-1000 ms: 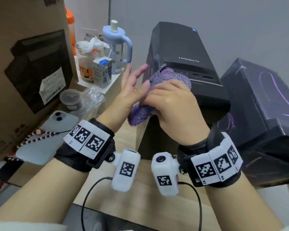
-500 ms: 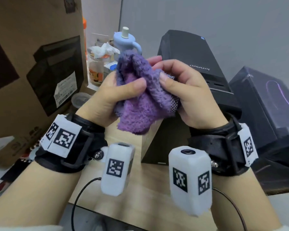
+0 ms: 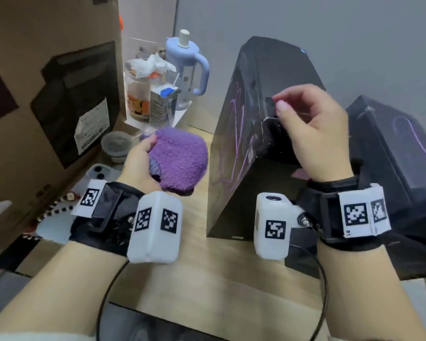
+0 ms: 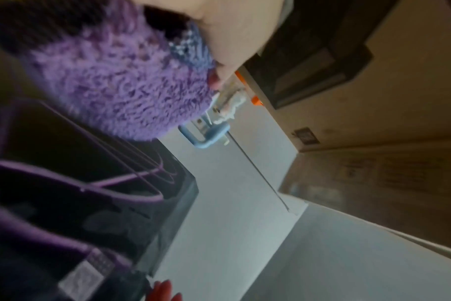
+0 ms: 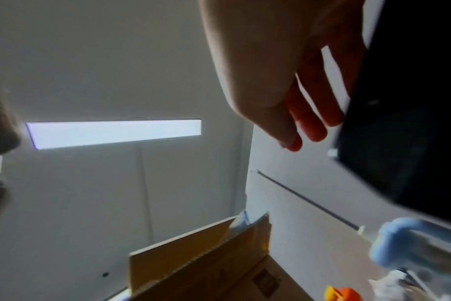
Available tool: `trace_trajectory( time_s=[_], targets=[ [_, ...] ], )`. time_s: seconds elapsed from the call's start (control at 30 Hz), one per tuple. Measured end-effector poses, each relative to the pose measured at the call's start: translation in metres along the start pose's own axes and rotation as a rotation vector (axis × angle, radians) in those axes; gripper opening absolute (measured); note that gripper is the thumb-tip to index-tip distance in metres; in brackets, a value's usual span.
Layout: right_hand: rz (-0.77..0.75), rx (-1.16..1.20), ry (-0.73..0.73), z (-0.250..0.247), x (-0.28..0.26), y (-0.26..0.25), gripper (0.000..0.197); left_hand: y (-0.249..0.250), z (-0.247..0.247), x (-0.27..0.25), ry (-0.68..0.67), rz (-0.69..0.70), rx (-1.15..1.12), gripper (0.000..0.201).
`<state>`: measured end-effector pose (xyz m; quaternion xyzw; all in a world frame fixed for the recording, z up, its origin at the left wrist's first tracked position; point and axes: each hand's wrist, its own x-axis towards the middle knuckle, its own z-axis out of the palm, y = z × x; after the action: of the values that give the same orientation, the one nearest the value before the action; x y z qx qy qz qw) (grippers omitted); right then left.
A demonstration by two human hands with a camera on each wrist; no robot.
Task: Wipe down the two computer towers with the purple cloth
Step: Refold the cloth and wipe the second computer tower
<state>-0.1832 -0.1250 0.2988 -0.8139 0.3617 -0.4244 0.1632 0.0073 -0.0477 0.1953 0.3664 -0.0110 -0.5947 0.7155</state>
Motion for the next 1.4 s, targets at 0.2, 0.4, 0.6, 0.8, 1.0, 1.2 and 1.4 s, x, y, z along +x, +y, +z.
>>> trace_trajectory(
  time_s=[0.2,0.4,0.6,0.8,1.0,1.2,1.4],
  targets=[
    [-0.172,-0.312,-0.066,0.010,-0.008,0.011,0.024,-0.059,0.001,0.018,0.071,-0.093,0.058,0.040],
    [-0.144,-0.333,-0.134,0.009,-0.009,0.010,0.028,-0.127,-0.003,0.033,-0.047,-0.230,0.192,0.058],
    [-0.063,-0.204,-0.219,0.001,-0.005,0.010,0.039,-0.092,0.043,0.009,-0.381,0.011,0.487,0.045],
    [-0.016,0.023,-0.219,-0.006,-0.007,0.017,0.052,-0.069,0.075,-0.014,-0.420,0.140,0.696,0.054],
    [0.001,0.047,-0.223,-0.016,-0.012,0.025,0.056,-0.120,0.034,0.015,-0.234,-0.028,0.742,0.048],
    [-0.058,-0.394,-0.213,-0.010,-0.019,0.025,0.047,-0.160,-0.011,0.048,-0.134,-0.218,0.791,0.052],
    [-0.105,-0.484,-0.182,-0.013,-0.019,0.033,0.051,-0.132,0.036,0.020,-0.286,0.016,0.865,0.030]
  ],
)
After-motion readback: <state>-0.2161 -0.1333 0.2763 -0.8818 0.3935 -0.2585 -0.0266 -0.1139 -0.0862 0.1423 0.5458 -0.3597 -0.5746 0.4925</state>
